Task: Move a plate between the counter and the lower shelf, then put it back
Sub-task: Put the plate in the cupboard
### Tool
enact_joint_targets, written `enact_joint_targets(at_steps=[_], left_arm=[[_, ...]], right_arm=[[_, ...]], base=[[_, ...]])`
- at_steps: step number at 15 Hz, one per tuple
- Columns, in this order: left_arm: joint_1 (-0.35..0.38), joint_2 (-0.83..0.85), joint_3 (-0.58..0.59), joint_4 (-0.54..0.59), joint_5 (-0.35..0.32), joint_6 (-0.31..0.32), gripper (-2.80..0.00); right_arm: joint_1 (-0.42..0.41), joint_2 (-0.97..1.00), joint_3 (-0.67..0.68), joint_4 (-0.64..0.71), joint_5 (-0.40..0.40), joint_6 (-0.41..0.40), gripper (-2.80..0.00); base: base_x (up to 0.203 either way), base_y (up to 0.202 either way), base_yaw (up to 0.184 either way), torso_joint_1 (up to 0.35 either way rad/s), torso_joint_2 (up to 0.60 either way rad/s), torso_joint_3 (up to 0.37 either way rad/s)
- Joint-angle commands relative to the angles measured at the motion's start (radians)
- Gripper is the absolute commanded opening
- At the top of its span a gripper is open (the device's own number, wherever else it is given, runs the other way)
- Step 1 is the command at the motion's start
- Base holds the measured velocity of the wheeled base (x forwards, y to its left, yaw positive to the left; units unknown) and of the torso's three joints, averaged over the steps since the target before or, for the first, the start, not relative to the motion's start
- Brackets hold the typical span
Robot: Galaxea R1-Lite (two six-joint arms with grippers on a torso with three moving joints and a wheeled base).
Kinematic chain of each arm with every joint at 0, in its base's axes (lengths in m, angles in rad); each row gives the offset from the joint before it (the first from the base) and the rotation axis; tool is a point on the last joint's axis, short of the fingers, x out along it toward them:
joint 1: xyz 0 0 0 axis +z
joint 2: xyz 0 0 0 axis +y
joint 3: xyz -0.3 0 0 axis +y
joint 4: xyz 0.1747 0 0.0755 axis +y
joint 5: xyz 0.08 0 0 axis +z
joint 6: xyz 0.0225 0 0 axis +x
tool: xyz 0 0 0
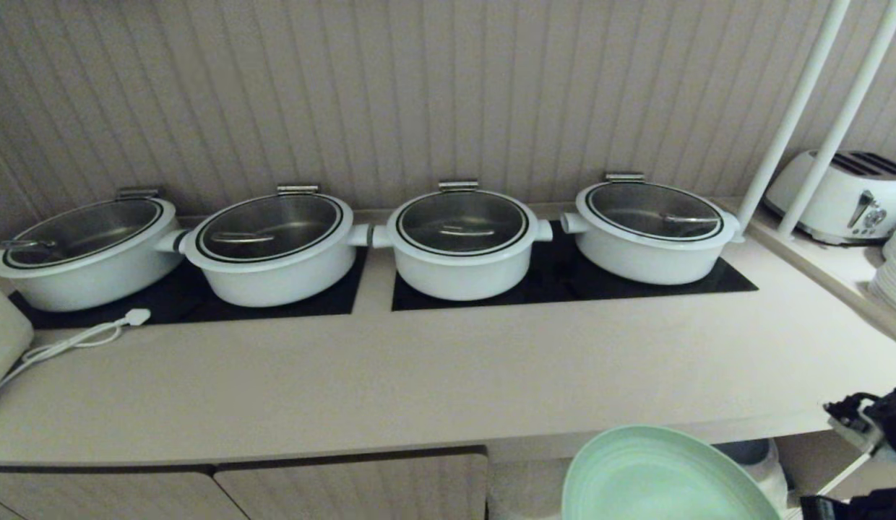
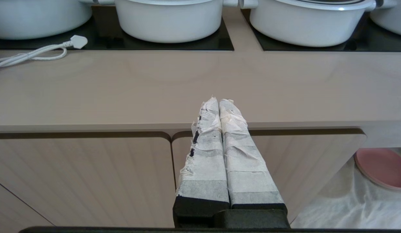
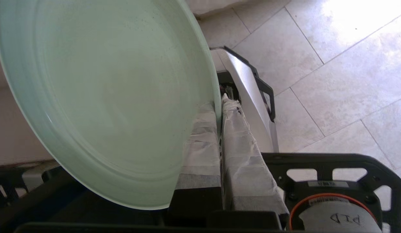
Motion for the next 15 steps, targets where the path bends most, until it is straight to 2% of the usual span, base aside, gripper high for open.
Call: enact_joint_targets(at_steps=[1, 6, 9, 15], left_arm=[[0.0, 0.0, 0.0, 0.0, 0.0, -0.001, -2.8], [0.0, 0.0, 0.0, 0.0, 0.0, -0.001, -2.8], [0.0, 0.0, 0.0, 0.0, 0.0, -0.001, -2.8], [0.0, 0.0, 0.0, 0.0, 0.0, -0.001, -2.8]], right_arm=[[-0.02, -0.015, 0.042, -0.022, 0.001, 0.004, -2.8], [-0.022, -0.089, 0.123, -0.039, 0.001, 0.054, -2.8], [-0.024, -0.127, 0.144, -0.04, 0.07, 0.065, -2.8], [-0.024, -0.132, 0.162, -0.041, 0.073, 0.069, -2.8]], base=[[0.0, 0.0, 0.0, 0.0, 0.0, 0.0], [0.0, 0.0, 0.0, 0.0, 0.0, 0.0], [0.0, 0.0, 0.0, 0.0, 0.0, 0.0], [0.0, 0.0, 0.0, 0.0, 0.0, 0.0]])
